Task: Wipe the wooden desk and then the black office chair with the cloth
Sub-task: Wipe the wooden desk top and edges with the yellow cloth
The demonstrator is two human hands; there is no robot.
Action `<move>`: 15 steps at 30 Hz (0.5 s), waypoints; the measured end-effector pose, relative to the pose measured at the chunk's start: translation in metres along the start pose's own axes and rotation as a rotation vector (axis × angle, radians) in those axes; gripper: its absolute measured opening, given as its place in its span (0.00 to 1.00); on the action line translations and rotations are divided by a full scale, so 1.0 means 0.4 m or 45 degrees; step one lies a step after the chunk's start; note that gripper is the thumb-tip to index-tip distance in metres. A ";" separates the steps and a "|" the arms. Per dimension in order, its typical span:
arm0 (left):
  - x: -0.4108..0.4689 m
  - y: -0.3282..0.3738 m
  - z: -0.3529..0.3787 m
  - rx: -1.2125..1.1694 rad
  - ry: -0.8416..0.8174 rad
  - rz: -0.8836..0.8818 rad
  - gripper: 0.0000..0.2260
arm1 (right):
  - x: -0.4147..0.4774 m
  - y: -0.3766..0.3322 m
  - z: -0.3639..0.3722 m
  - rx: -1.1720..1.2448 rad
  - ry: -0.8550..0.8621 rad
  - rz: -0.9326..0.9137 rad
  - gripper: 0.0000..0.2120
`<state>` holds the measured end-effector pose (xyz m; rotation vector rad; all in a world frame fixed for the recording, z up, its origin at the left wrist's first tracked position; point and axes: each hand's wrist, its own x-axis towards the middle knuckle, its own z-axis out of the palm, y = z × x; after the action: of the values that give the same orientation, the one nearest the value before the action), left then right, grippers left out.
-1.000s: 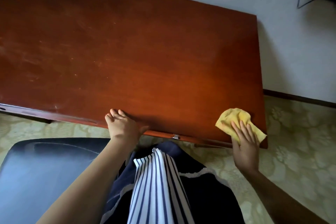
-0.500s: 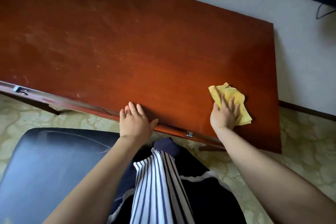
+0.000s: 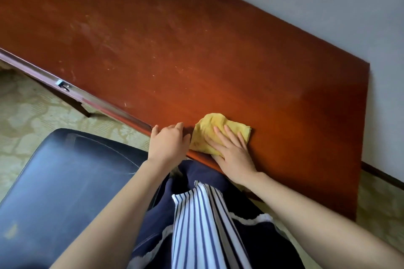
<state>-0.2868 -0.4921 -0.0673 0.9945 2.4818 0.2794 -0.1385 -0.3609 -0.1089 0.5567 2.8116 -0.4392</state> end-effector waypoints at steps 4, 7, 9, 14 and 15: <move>0.009 -0.029 0.003 0.016 0.064 -0.090 0.20 | 0.075 0.010 -0.028 -0.096 -0.057 -0.339 0.24; 0.019 -0.033 0.005 0.042 0.086 -0.159 0.21 | 0.133 0.026 -0.049 -0.201 -0.094 -0.483 0.26; 0.029 -0.028 -0.001 0.031 0.102 -0.202 0.21 | 0.175 0.030 -0.062 -0.254 -0.123 -0.561 0.27; 0.056 -0.017 -0.017 -0.020 0.101 -0.314 0.23 | 0.301 0.024 -0.110 -0.445 -0.101 -0.693 0.29; 0.061 -0.016 -0.020 -0.031 0.111 -0.342 0.23 | 0.329 0.021 -0.123 -0.481 -0.095 -0.696 0.30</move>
<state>-0.3101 -0.4800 -0.0704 0.6402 2.6464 0.2697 -0.2620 -0.2934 -0.1035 -0.3053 2.8359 -0.0088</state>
